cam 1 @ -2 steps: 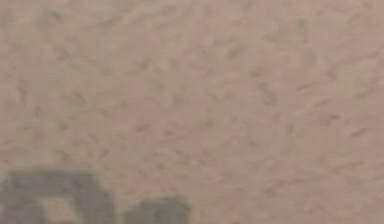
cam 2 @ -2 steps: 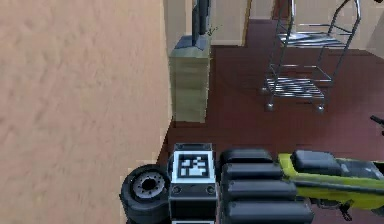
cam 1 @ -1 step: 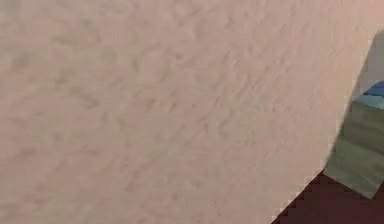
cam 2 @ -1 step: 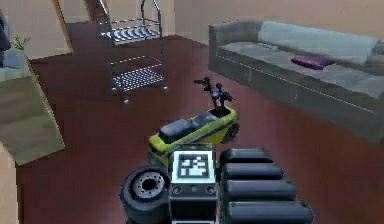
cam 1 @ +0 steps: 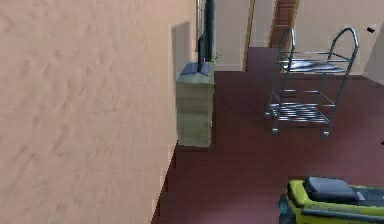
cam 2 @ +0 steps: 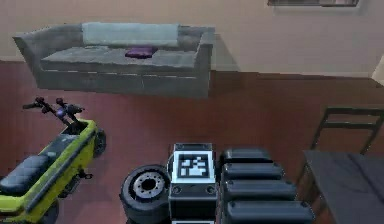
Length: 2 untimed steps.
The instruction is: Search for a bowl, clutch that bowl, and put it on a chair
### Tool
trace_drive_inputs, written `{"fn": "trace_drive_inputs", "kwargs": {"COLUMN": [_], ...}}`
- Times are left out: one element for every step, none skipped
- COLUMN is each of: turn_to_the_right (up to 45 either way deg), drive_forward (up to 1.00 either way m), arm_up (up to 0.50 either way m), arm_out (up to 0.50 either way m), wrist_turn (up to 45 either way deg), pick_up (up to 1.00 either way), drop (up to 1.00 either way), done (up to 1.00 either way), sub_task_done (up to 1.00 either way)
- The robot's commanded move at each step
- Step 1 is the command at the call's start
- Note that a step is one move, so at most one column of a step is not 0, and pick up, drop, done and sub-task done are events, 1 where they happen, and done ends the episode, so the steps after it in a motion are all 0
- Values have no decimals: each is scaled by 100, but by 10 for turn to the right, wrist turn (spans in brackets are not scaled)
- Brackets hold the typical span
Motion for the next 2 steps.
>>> {"fn": "trace_drive_inputs", "kwargs": {"turn_to_the_right": [150,-450], "drive_forward": [0,0], "arm_up": [0,0], "arm_out": [0,0], "wrist_turn": [0,0], "pick_up": [0,0], "drop": [0,0], "done": [0,0], "sub_task_done": [0,0]}}
